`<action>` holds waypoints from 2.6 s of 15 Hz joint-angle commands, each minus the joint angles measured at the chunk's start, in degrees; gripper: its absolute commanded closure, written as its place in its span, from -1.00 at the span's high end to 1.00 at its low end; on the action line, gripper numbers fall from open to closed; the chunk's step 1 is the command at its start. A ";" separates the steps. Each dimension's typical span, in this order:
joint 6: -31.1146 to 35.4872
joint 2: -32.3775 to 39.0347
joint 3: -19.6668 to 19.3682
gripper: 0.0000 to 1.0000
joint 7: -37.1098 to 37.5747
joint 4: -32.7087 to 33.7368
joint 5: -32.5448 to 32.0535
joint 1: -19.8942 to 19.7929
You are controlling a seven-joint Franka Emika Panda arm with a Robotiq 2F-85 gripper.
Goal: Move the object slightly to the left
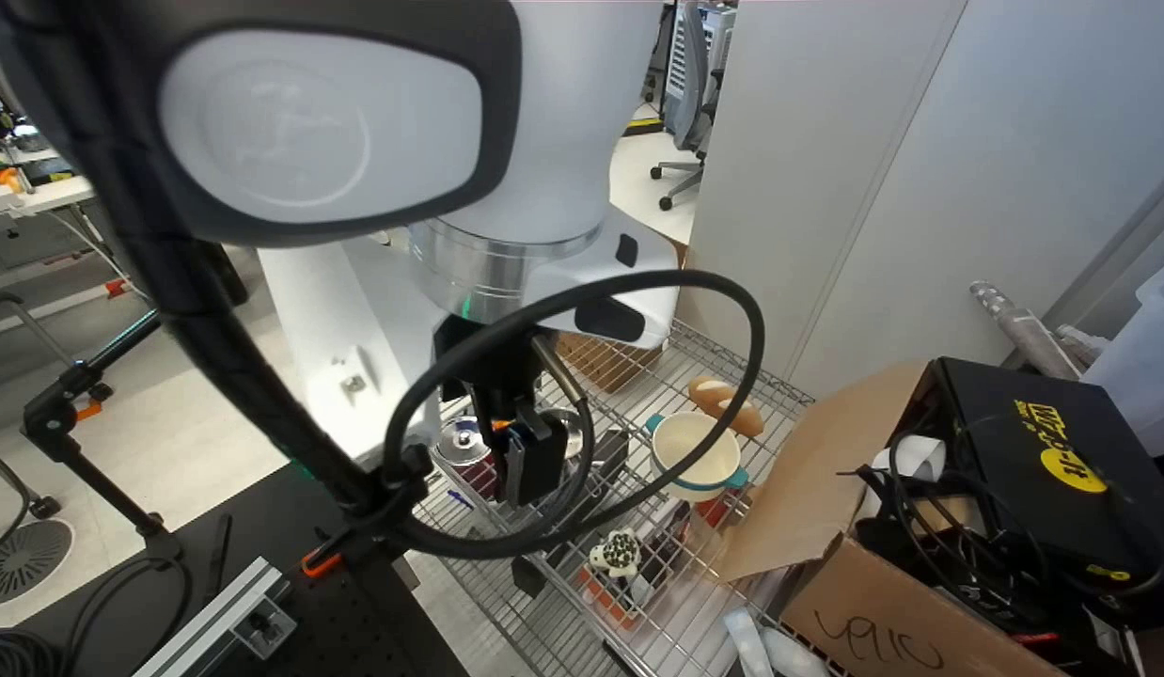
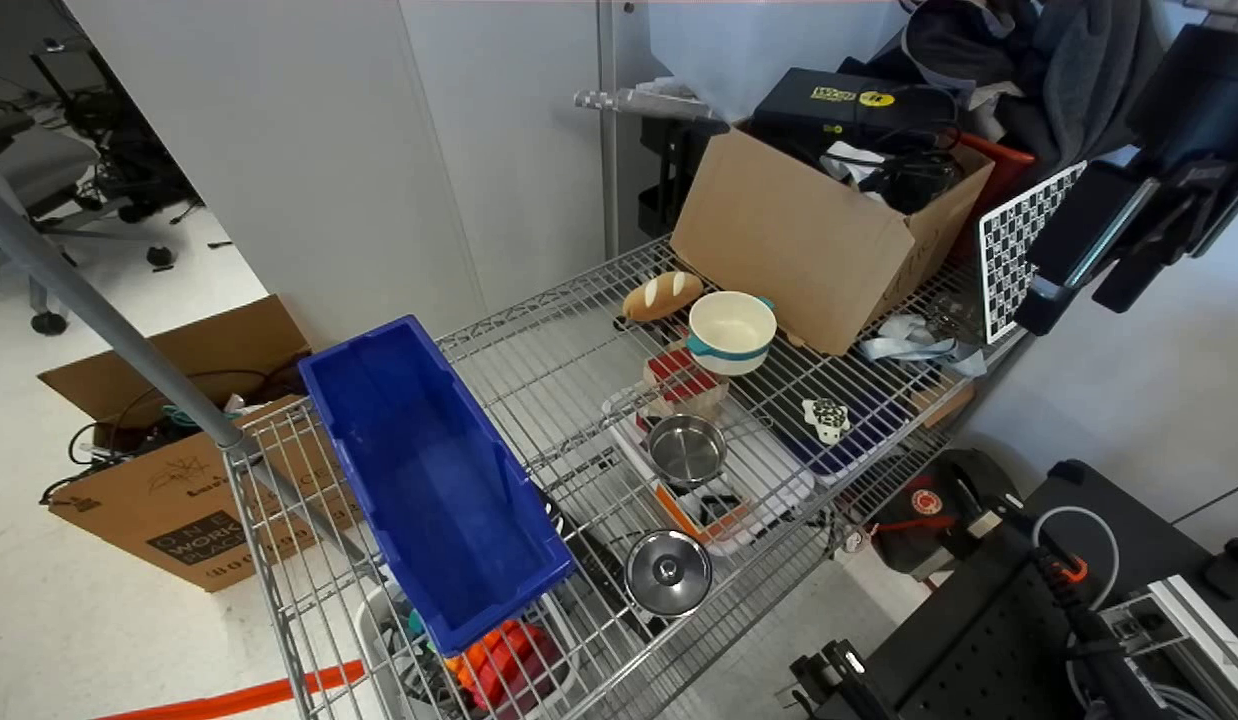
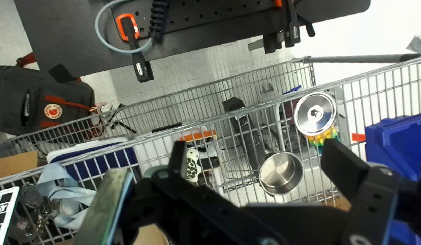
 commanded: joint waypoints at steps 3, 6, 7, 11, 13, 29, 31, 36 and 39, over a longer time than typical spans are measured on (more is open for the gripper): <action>8.91 11.58 0.38 1.00 2.88 4.39 -1.34 -2.75; 12.93 17.55 0.13 1.00 5.05 6.71 -2.08 -3.75; 13.96 19.28 0.01 1.00 5.63 7.34 -2.40 -4.01; 18.67 25.43 -0.64 1.00 5.67 8.24 -2.82 -5.04; 22.75 28.53 -0.84 1.00 6.25 8.55 -3.09 -5.21; 42.90 48.26 -1.57 1.00 13.54 13.09 -6.72 1.19; 42.67 50.03 -1.49 1.00 13.86 14.41 -6.49 1.76; 43.00 53.75 -2.49 0.47 15.59 17.56 -6.45 2.92; 42.12 55.73 -2.64 0.01 15.93 19.50 -6.52 3.49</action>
